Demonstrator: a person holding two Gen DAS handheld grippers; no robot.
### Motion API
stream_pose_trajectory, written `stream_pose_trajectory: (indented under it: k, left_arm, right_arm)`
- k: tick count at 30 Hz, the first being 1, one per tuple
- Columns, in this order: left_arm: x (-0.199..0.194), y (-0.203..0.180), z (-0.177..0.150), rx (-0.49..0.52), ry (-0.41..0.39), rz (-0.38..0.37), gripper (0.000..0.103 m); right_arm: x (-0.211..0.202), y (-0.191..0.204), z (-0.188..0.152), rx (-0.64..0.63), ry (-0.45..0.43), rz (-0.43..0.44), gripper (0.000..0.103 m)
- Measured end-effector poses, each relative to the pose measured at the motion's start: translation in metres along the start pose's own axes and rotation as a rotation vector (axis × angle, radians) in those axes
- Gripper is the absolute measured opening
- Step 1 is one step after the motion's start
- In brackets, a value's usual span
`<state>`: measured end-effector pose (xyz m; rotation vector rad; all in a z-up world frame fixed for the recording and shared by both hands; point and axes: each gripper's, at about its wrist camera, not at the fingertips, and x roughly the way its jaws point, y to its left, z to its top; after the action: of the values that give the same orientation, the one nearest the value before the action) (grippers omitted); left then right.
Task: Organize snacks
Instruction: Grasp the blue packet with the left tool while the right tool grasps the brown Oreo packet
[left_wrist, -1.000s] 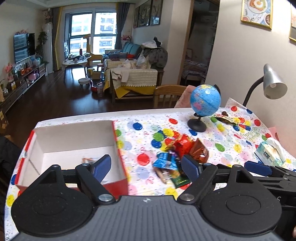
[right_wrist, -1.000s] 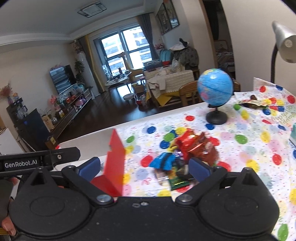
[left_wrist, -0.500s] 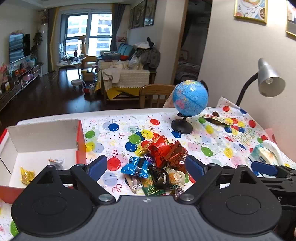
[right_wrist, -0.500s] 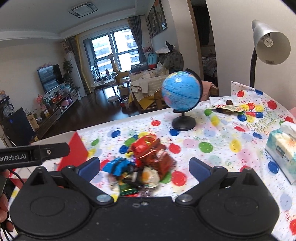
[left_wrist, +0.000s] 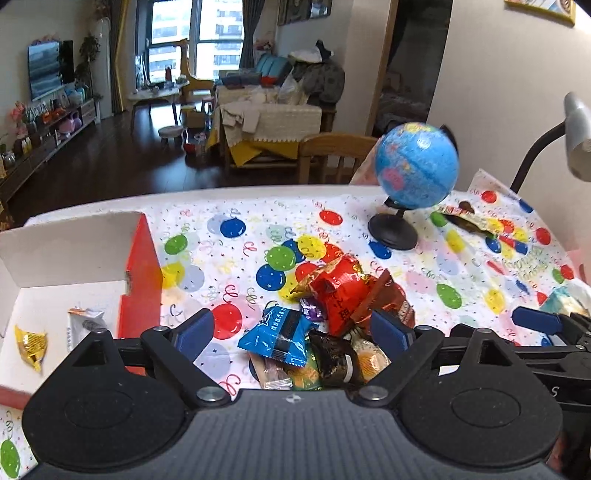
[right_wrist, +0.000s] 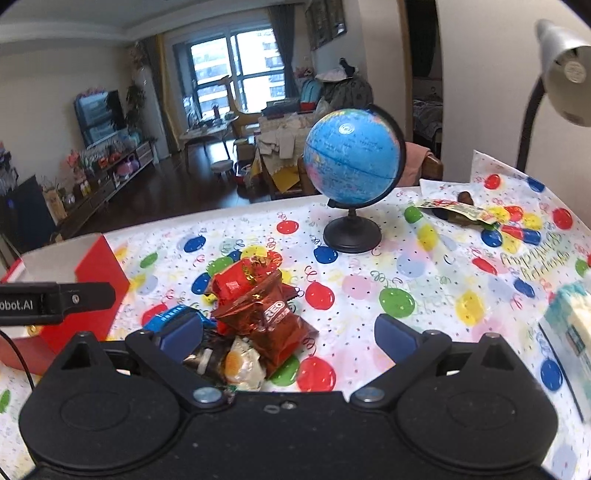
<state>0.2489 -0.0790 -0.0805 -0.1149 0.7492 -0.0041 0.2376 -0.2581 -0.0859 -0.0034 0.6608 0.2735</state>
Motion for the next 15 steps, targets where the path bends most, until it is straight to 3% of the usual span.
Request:
stream_pose_trajectory:
  k: [6,15]
  left_arm:
    - [0.038,0.000,0.005,0.017,0.058,0.028,0.092]
    - [0.090,0.001,0.007,0.047,0.160,0.040,0.092]
  right_arm:
    - [0.034,-0.005,0.005,-0.050,0.038,0.020,0.097]
    - [0.076,-0.005,0.005,-0.120,0.105,0.061,0.085]
